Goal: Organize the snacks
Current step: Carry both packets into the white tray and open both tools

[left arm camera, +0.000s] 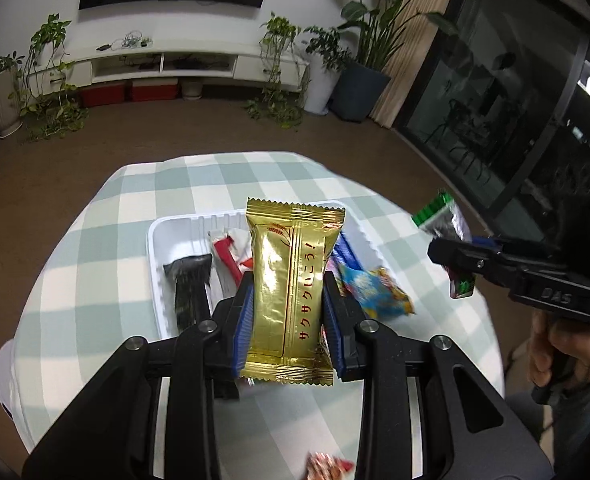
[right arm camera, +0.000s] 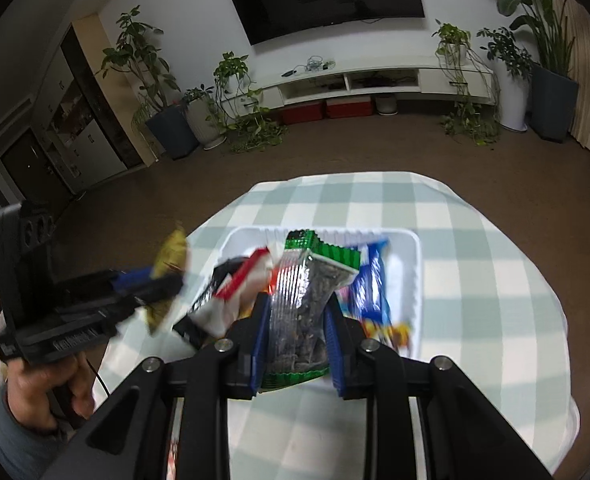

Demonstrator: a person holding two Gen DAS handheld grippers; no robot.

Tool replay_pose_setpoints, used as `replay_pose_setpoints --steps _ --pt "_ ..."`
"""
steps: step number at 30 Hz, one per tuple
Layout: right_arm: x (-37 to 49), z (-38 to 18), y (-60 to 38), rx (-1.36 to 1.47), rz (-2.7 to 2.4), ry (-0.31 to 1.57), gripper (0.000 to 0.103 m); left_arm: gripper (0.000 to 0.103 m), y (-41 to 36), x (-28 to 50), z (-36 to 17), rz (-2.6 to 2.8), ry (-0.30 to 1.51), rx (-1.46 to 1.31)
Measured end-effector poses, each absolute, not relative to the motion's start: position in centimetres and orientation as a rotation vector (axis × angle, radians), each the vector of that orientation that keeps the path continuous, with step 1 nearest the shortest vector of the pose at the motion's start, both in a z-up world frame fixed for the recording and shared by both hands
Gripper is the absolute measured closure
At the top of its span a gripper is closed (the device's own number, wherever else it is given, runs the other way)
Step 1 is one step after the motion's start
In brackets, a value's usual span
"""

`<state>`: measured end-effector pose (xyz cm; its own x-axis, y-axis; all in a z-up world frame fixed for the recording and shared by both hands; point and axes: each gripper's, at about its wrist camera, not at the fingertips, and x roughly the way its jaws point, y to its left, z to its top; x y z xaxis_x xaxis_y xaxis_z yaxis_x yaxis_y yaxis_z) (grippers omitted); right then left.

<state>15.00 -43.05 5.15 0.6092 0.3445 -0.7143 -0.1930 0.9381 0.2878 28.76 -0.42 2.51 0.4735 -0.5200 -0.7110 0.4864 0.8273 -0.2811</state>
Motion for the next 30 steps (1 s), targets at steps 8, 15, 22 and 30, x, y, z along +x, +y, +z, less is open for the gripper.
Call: replay_pose_setpoints --steps 8,15,22,30 --pt "20.3 0.7 -41.5 0.161 0.286 0.96 0.075 0.074 -3.1 32.8 -2.6 -0.571 0.95 -0.002" --pt "22.0 -2.4 -41.0 0.102 0.254 1.009 0.074 0.074 -4.9 34.4 -5.1 -0.565 0.961 0.025" --pt "22.6 -4.0 -40.9 0.073 0.242 1.026 0.065 0.072 -5.2 35.1 -6.7 -0.563 0.962 0.027" --pt "22.5 -3.9 -41.0 0.066 0.237 1.024 0.056 0.048 -4.9 34.4 -6.1 -0.541 0.94 0.047"
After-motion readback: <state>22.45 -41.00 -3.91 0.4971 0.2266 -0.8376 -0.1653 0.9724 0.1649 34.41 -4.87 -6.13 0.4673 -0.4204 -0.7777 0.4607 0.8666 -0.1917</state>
